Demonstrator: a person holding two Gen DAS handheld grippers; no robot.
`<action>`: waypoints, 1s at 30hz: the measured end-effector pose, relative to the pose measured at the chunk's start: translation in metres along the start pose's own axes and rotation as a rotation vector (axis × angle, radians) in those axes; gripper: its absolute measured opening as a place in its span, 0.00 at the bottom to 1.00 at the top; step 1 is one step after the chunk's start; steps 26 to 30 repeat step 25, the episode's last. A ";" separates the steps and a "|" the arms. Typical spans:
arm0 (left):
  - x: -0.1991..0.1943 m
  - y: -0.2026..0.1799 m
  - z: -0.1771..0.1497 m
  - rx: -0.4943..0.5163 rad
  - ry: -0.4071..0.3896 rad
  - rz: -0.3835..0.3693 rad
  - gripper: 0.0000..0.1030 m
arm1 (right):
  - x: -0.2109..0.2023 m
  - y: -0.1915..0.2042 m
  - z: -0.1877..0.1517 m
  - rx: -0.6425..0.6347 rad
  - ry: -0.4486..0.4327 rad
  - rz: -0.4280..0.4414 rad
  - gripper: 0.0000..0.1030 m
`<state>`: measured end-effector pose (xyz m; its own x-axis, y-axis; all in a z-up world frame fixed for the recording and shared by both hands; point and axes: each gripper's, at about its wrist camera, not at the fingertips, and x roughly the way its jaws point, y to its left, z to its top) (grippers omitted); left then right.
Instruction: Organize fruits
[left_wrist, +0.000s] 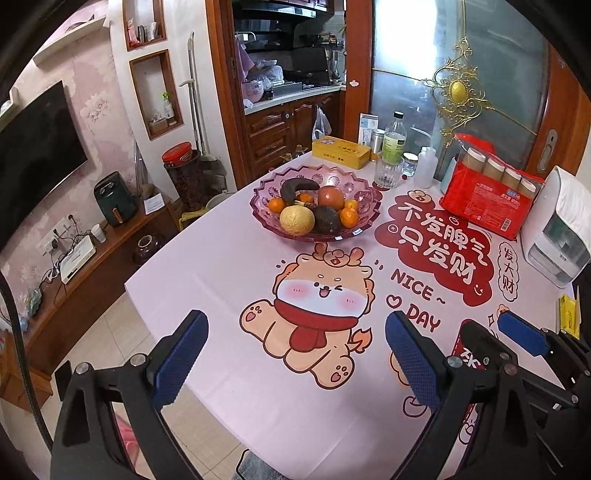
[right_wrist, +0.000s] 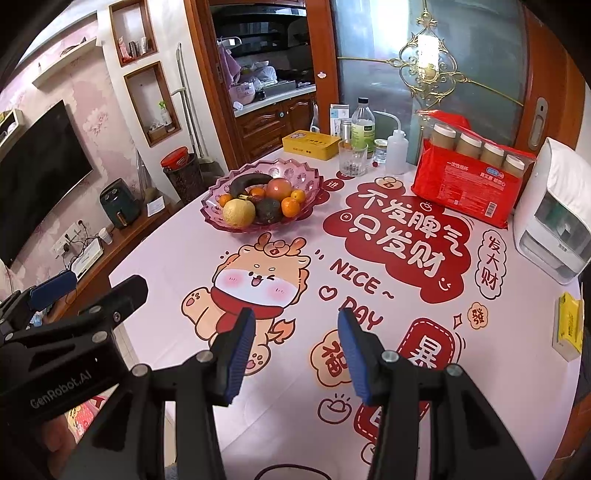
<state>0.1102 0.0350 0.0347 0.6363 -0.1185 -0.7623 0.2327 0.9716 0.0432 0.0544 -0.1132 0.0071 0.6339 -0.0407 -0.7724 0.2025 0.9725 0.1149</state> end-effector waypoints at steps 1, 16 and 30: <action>0.001 0.001 -0.001 -0.002 0.001 0.002 0.93 | 0.000 -0.001 0.000 0.002 0.000 0.001 0.46; 0.003 0.003 -0.008 -0.004 0.017 0.004 0.93 | 0.001 0.002 0.000 0.002 0.004 0.001 0.46; 0.003 0.001 -0.010 -0.005 0.026 0.003 0.93 | 0.001 0.001 0.000 0.001 0.005 0.002 0.46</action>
